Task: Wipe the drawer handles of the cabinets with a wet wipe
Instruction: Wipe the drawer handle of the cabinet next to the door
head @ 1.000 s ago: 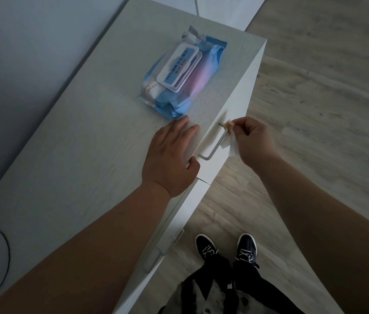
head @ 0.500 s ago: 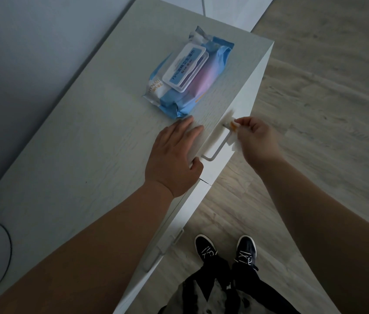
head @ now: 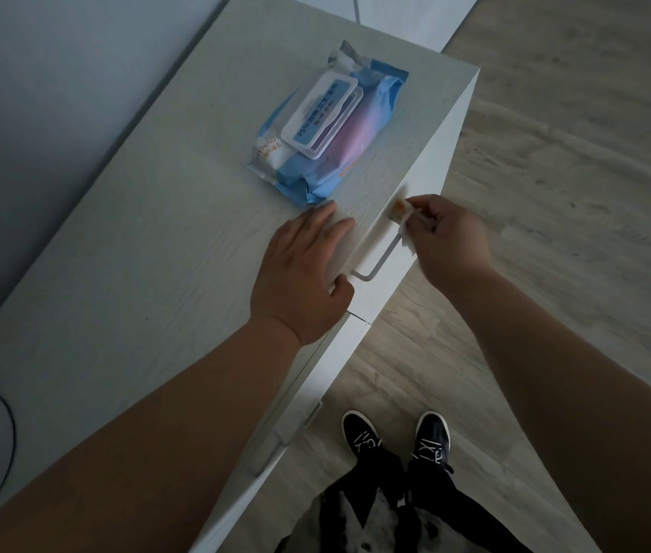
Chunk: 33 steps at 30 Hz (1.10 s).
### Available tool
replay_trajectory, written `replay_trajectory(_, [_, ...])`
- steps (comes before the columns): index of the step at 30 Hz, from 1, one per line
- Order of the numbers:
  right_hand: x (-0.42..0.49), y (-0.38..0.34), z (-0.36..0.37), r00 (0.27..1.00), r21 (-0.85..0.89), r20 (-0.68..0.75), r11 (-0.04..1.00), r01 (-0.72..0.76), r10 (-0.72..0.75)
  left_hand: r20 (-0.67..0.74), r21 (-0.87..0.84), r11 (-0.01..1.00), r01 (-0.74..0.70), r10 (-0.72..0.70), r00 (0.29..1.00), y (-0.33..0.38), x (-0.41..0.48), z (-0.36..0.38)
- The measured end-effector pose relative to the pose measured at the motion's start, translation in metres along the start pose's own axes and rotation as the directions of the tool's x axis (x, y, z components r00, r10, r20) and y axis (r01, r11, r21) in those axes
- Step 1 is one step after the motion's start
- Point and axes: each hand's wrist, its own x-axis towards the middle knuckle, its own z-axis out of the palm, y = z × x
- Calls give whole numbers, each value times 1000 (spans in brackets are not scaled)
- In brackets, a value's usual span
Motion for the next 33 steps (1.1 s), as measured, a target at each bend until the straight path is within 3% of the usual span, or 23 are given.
replay_trajectory(8, [-4,1,-3,999,-188,23,982,30,-26,-6,3,1000,-2,2,1000,1,0,0])
replay_trajectory(15, [8,-7,8,998,-130,-2,989,-67,67,13,19,1000,-2,2,1000,1,0,0])
replay_trajectory(22, [4,-1,5,990,-355,27,925,138,-138,4,18,1000,-5,5,1000,1,1,-1])
replay_trajectory(27, [4,-5,10,998,-233,-17,971,57,-62,10,17,1000,-2,2,1000,2,0,-2])
replay_trajectory(33, [-3,5,2,999,-245,-23,969,18,-24,14,30,999,11,-11,1000,1,0,-1])
